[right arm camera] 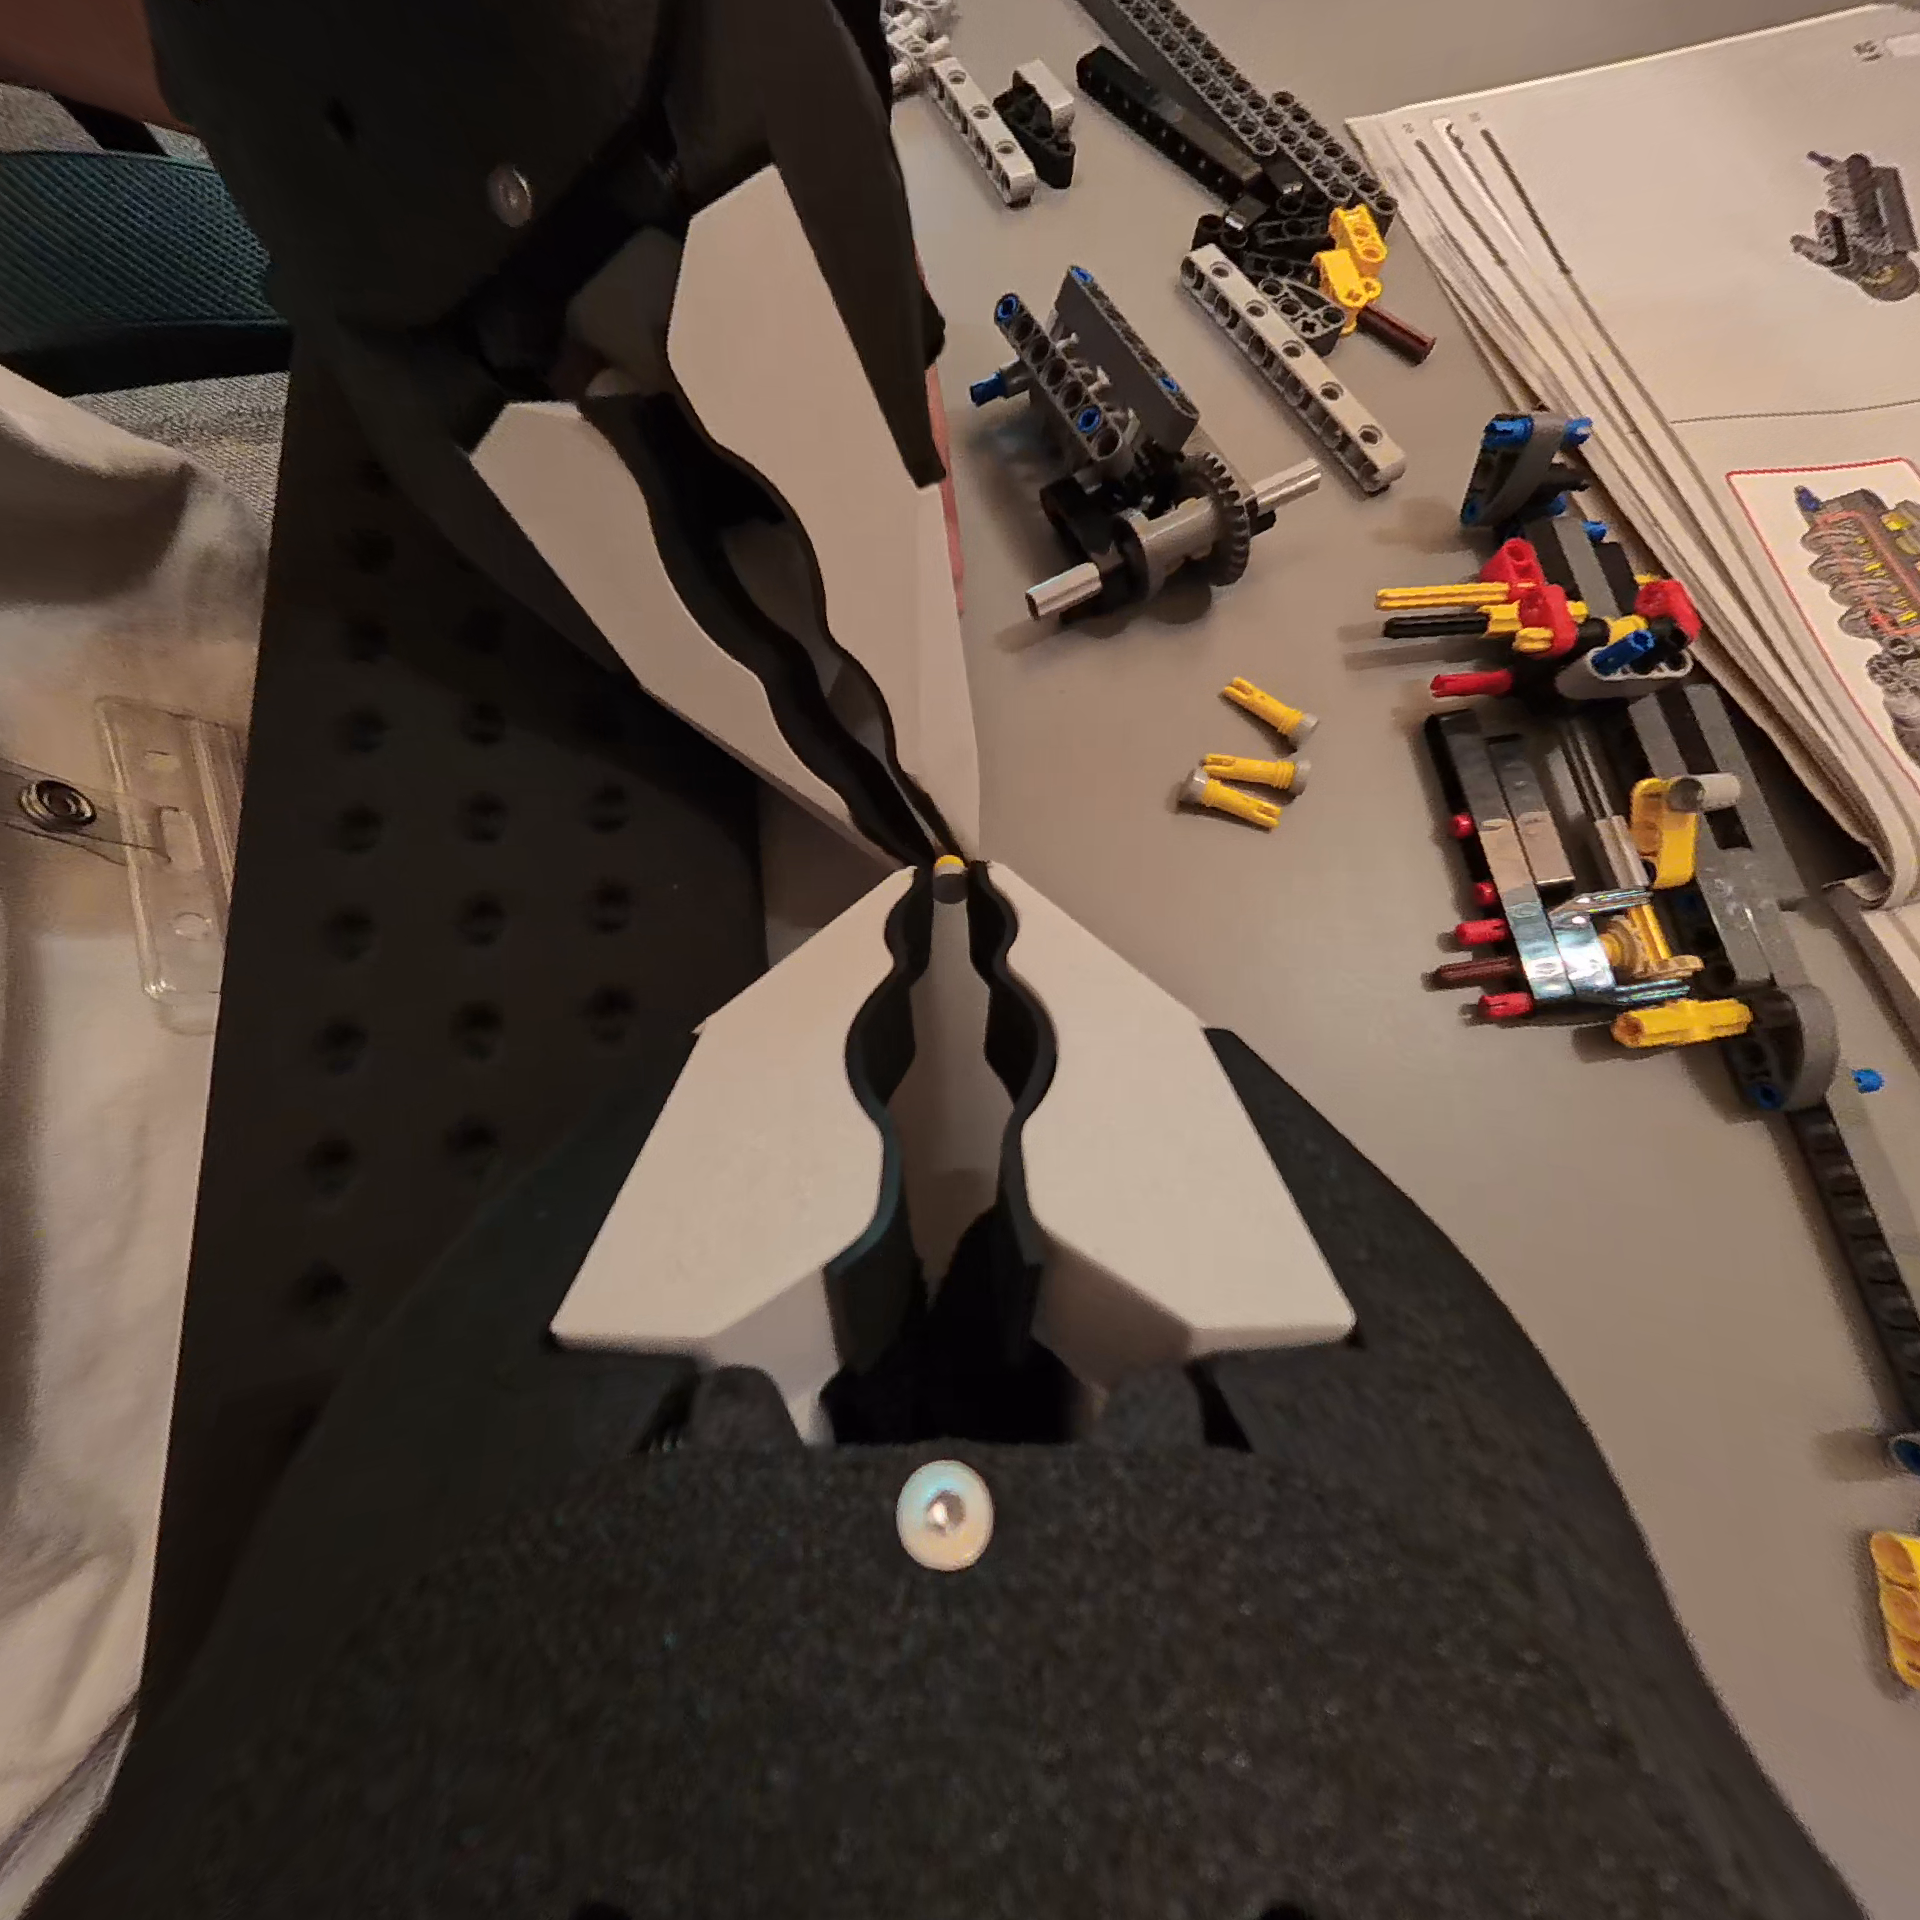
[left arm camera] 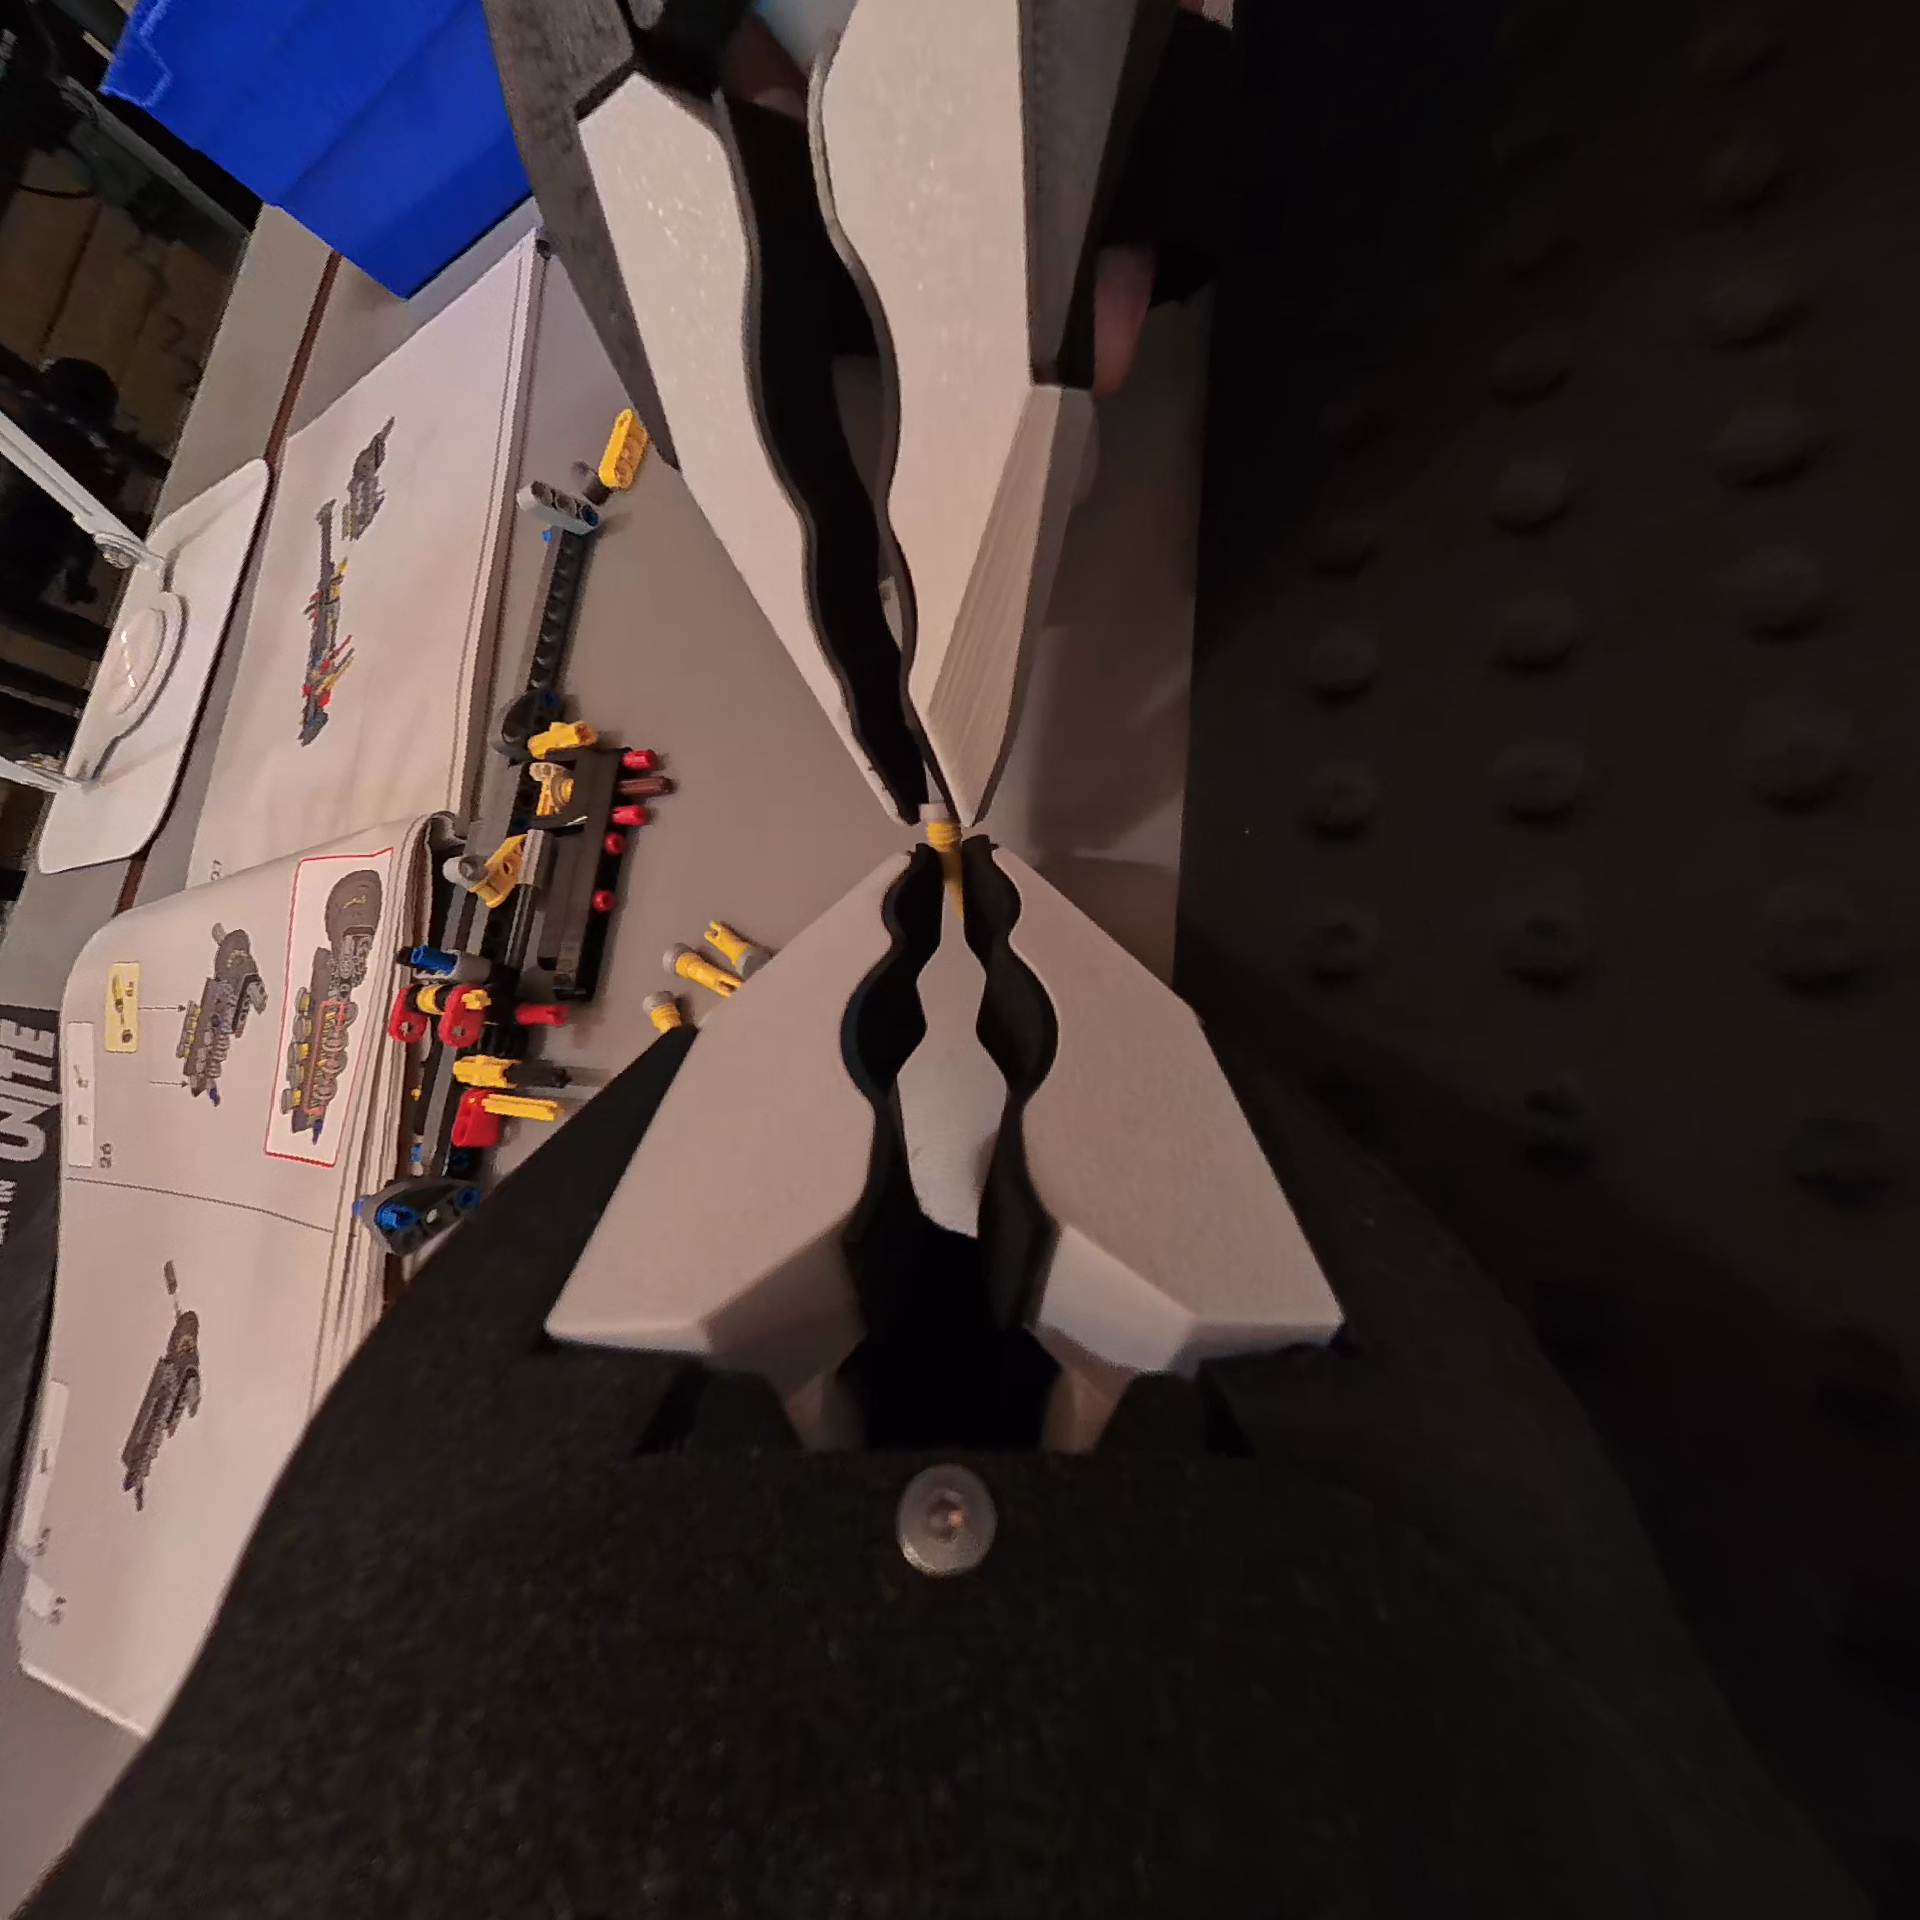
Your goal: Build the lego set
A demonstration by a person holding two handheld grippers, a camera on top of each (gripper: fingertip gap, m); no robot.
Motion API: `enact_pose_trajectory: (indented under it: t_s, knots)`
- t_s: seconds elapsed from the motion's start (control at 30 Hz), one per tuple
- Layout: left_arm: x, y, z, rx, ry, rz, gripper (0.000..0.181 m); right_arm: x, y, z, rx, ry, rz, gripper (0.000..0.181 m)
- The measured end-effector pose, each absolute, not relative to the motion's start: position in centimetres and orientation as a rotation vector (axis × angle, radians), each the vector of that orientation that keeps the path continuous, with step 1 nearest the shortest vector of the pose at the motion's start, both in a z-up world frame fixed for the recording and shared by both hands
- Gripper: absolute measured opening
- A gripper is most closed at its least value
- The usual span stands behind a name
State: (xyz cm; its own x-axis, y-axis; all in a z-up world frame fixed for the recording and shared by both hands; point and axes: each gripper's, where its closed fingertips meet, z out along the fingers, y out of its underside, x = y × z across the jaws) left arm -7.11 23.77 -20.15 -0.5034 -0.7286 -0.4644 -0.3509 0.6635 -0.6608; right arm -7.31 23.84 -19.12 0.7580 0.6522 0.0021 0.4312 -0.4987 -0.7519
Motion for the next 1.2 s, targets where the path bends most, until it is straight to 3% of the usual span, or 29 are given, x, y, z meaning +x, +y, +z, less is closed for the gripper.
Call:
enact_pose_trajectory:
  t_s: [0.87,1.2]
  knots:
    - [-7.0,23.9,-20.7,-0.664,2.117,-0.386,0.004,-7.0,23.6,-20.4,-2.472,-0.837,0.318,0.006]
    - [-6.9,23.6,-19.8,-0.736,2.081,-0.55,0.0,-5.4,23.1,-20.4,-2.441,-0.644,0.401,0.007]
